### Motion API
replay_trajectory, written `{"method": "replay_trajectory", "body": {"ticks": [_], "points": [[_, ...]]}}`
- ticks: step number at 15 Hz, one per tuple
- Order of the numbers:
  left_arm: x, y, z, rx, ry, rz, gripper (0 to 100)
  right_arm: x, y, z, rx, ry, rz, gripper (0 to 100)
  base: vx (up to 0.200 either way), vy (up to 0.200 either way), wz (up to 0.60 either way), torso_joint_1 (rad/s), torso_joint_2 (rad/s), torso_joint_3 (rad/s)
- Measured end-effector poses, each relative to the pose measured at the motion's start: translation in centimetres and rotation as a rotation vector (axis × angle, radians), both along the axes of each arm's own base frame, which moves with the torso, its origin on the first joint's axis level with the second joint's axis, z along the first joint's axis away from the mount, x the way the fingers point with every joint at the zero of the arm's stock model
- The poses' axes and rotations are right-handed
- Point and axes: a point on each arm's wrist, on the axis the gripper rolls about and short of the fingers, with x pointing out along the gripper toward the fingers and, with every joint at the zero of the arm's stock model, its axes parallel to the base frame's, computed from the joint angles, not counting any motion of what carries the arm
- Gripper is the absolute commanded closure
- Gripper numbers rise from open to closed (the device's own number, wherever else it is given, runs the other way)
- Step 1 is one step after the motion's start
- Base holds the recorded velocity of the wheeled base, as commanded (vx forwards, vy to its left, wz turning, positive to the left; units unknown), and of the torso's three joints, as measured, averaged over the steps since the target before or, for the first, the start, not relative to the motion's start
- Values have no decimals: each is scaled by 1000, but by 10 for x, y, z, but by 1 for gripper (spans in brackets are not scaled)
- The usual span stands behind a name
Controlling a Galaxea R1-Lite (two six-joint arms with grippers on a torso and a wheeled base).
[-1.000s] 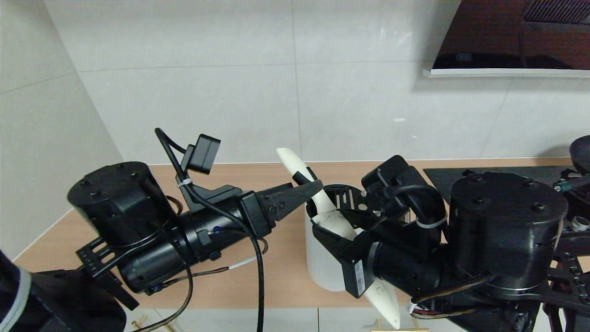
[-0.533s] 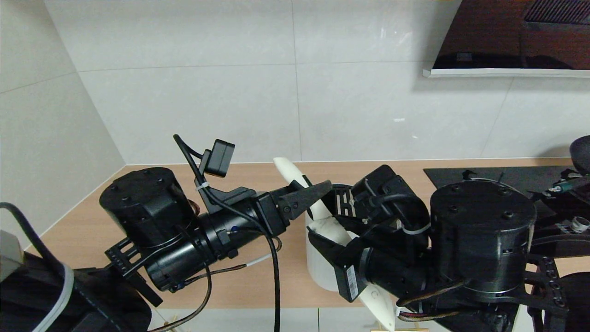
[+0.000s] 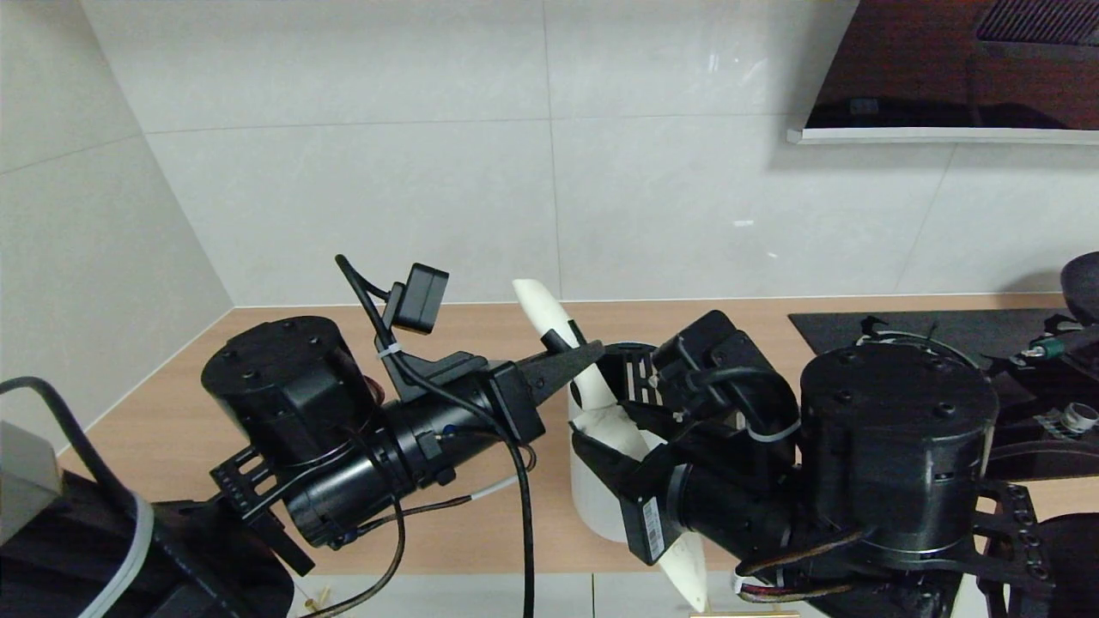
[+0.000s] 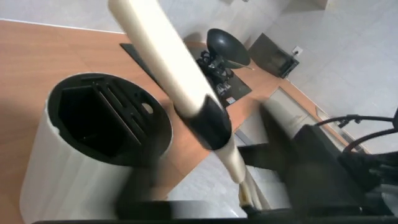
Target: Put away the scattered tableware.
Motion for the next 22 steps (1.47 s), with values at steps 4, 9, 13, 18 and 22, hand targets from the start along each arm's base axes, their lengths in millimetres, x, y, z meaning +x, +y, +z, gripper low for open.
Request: {"method": "replay_trajectory", "body": {"ticks": [4,9,13,18,22], "points": [[0,0,-1,3,4,3,100,0,0,0,1,-2,-7,100,0,0,0,0,0,0],[-1,1,1,2,-3,2,100,1,0,1,6,-5,-16,0,0,0,0,0,0,0],[-4,3,21,-41,-70,3,100,1,-3,7,35,-24,-24,0,0,0,0,0,0,0],[13,14,84,-112,-373,51,100,9,-33,32,89,-91,-105,0,0,0,0,0,0,0],[23,30,98,-120,-660,103,100,17,-51,46,112,-133,-167,0,0,0,0,0,0,0]]}}
